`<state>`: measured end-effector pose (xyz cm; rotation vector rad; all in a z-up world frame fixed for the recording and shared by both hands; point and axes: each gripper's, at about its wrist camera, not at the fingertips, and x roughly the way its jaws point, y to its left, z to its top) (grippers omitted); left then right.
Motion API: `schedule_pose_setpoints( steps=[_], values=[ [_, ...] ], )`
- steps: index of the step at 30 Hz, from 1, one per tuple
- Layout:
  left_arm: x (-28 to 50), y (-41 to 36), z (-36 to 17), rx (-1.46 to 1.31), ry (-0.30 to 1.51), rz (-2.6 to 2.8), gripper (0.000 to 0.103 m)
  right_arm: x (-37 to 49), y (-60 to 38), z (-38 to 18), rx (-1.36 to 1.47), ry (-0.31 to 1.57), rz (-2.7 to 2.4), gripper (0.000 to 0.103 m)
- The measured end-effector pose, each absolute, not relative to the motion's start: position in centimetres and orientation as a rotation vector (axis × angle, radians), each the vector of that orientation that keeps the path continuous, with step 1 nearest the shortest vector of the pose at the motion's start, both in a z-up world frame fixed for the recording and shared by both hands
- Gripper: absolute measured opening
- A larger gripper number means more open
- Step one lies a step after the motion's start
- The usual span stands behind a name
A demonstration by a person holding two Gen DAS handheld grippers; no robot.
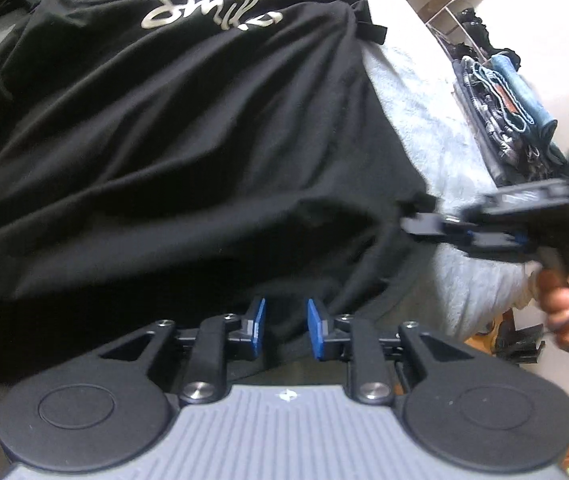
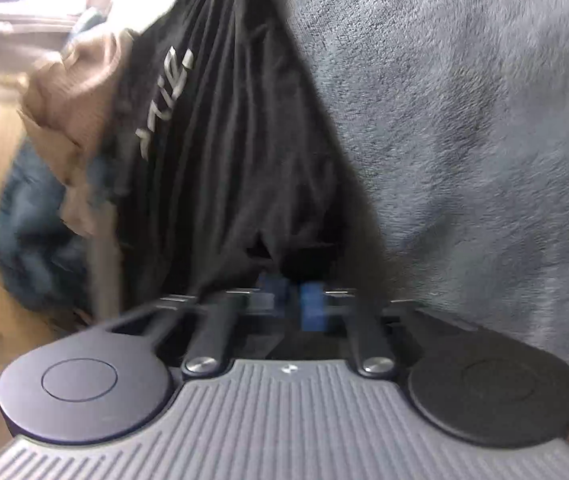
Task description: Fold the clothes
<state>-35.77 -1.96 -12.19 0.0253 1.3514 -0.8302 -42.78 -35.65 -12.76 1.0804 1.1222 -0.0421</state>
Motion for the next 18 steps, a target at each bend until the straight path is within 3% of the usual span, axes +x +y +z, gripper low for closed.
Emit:
schedule_pose_setpoints(
  steps=[7, 18],
  values=[
    [-36.2, -0.5, -13.2, 0.0, 1.387, -0.8, 0.023, -50.8, -35.6, -10.3, 1.15, 1.25, -0.24, 0.002],
    [-37.2, 2.4, -13.2, -0.012, 1.436, -0.694, 0.027, -51.6, -34.9, -11.4, 0.958, 1.312, -0.312, 0.002]
  ],
)
